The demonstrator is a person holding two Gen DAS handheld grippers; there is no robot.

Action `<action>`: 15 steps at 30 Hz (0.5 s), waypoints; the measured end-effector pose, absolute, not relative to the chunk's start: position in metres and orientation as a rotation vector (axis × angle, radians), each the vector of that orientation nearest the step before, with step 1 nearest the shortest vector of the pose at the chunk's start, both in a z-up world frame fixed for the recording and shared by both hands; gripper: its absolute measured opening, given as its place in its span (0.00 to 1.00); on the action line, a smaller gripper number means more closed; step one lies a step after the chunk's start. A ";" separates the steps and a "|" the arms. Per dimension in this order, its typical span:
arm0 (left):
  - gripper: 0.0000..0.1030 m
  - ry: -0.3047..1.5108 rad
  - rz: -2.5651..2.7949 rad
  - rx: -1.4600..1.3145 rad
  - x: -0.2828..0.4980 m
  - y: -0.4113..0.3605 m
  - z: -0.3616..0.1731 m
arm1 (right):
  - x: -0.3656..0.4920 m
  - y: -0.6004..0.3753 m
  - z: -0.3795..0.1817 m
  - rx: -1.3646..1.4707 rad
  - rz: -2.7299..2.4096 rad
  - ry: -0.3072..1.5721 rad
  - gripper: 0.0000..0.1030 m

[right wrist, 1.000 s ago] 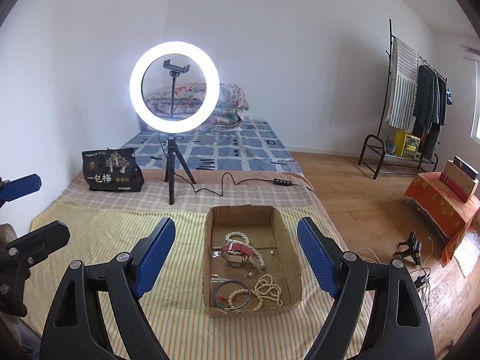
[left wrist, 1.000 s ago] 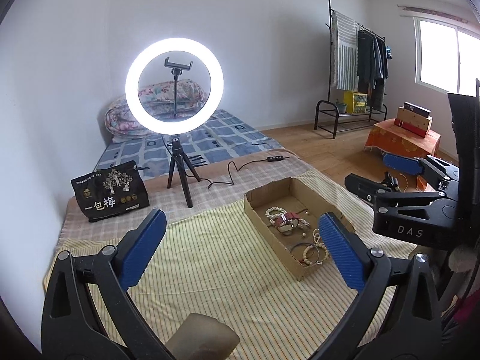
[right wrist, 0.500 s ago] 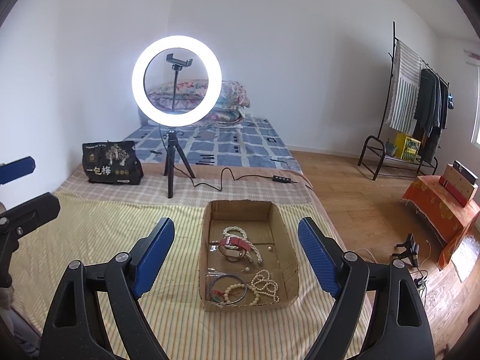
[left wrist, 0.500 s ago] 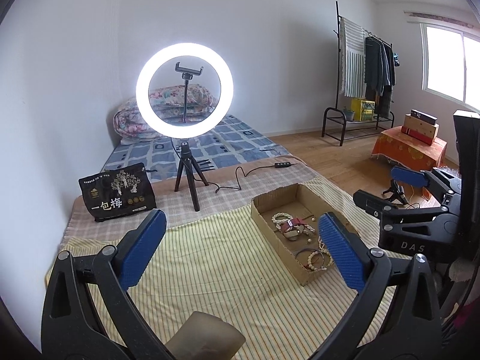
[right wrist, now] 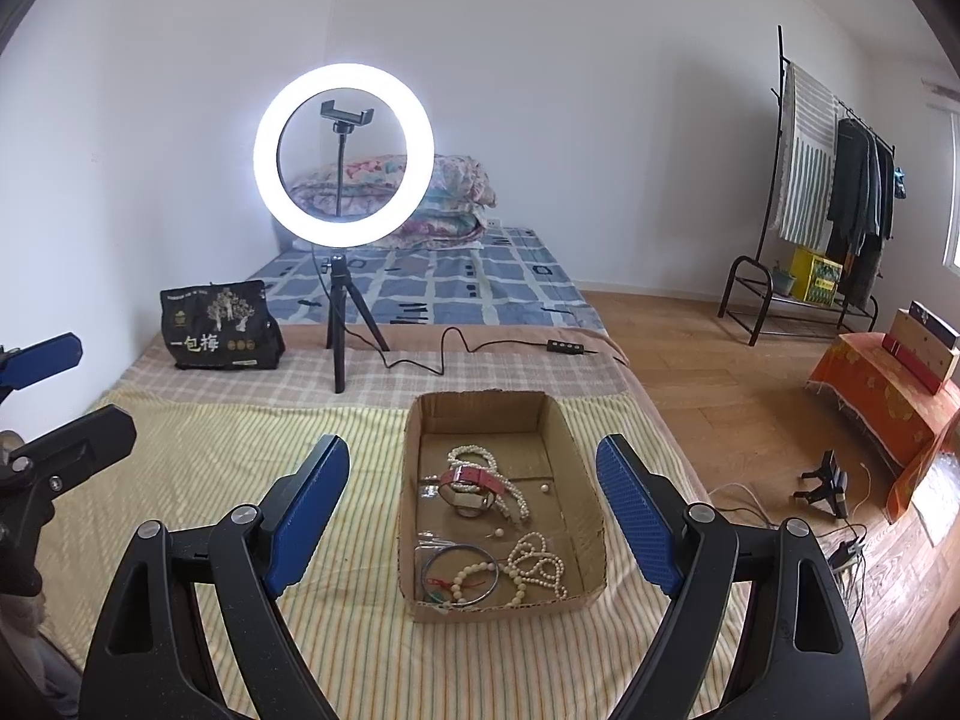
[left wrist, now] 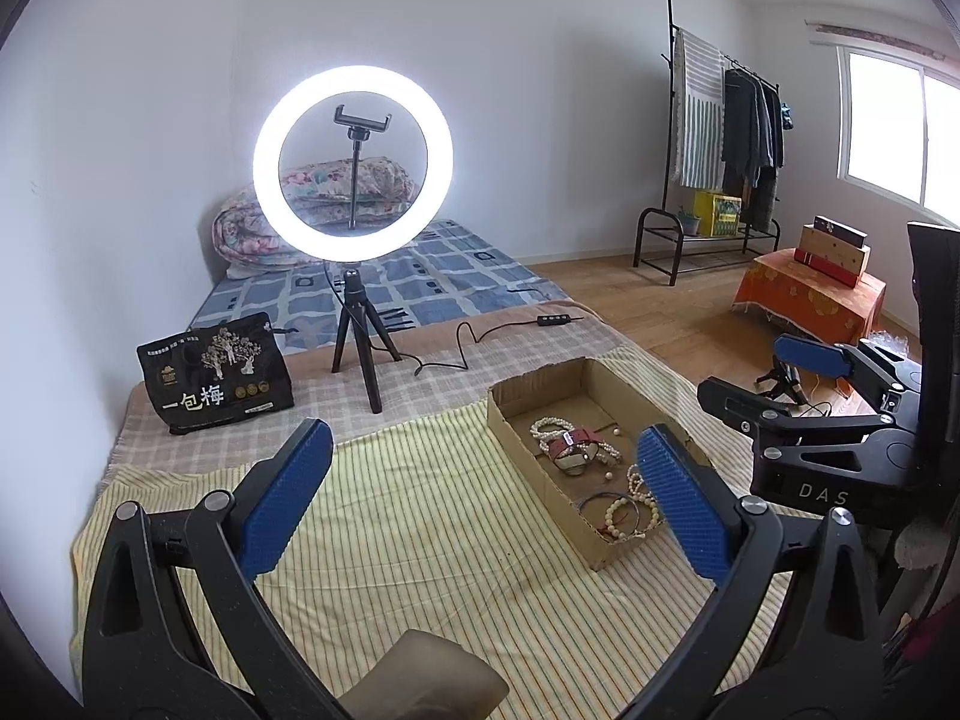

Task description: Organize jewelry

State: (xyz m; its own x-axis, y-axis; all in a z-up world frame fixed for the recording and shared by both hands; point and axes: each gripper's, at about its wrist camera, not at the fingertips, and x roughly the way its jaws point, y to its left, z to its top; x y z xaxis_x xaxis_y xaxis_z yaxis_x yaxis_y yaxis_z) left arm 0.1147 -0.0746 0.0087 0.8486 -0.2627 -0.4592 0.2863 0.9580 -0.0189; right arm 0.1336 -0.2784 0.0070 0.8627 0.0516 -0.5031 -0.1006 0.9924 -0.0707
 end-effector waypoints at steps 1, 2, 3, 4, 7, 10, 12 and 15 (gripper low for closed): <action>1.00 0.479 -0.293 0.051 0.116 -0.076 0.008 | 0.134 -0.279 0.006 -0.094 0.078 0.526 0.82; 1.00 0.481 -0.294 0.051 0.116 -0.077 0.007 | 0.135 -0.280 0.006 -0.091 0.077 0.528 0.82; 1.00 0.479 -0.296 0.051 0.116 -0.078 0.008 | 0.135 -0.281 0.006 -0.088 0.076 0.530 0.82; 1.00 0.477 -0.298 0.051 0.116 -0.079 0.008 | 0.135 -0.281 0.006 -0.085 0.075 0.531 0.82; 1.00 0.475 -0.301 0.049 0.115 -0.079 0.008 | 0.136 -0.284 0.006 -0.078 0.068 0.530 0.82; 1.00 0.473 -0.304 0.045 0.116 -0.079 0.008 | 0.135 -0.288 0.006 -0.073 0.059 0.531 0.82; 1.00 0.473 -0.305 0.044 0.116 -0.079 0.009 | 0.136 -0.290 0.005 -0.066 0.054 0.536 0.82; 1.00 0.474 -0.307 0.045 0.115 -0.080 0.009 | 0.137 -0.293 0.003 -0.052 0.053 0.547 0.82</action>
